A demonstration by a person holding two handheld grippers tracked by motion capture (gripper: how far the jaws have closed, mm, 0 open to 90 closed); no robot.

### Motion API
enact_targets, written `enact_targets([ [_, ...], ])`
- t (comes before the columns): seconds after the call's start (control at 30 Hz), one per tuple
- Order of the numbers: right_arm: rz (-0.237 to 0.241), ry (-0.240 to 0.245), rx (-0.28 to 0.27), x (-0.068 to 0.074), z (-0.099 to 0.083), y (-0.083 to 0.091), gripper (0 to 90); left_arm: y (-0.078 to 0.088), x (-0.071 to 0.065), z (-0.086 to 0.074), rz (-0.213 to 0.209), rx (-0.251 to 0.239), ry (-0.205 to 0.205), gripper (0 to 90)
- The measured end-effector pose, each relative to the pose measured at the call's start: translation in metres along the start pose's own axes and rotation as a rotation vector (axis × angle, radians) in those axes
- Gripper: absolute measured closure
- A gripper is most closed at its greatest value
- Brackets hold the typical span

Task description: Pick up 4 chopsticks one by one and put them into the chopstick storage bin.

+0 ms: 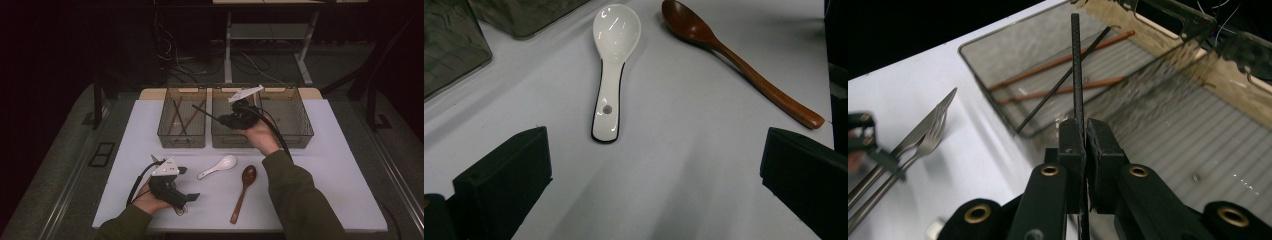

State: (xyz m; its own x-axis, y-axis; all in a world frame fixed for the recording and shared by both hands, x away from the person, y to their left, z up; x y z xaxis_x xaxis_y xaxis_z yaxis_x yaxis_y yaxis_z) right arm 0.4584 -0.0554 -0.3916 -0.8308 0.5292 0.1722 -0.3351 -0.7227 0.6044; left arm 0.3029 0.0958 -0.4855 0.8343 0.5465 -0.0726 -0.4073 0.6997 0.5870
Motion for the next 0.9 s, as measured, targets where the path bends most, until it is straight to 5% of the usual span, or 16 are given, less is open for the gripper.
enact_targets([
  [0.9,-0.093,-0.094,0.113,-0.014,0.052,-0.111,85.6,0.000,-0.006,0.004,-0.026,-0.025,0.005,0.0],
])
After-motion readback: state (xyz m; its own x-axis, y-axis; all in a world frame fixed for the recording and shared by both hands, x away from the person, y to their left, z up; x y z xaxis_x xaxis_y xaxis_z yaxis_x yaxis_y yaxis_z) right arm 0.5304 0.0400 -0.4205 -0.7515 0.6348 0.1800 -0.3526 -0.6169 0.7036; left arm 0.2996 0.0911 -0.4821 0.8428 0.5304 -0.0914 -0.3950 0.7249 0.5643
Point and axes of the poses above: each handheld gripper's, and its own axes: y roughly backward along the jaws, z roughly out of its top, x roughly to its left, the point moved 8 cm from there along -y, roughly forward along the jaws, and after that the axes turned 7 degrees about z, right-handed, at the moved point
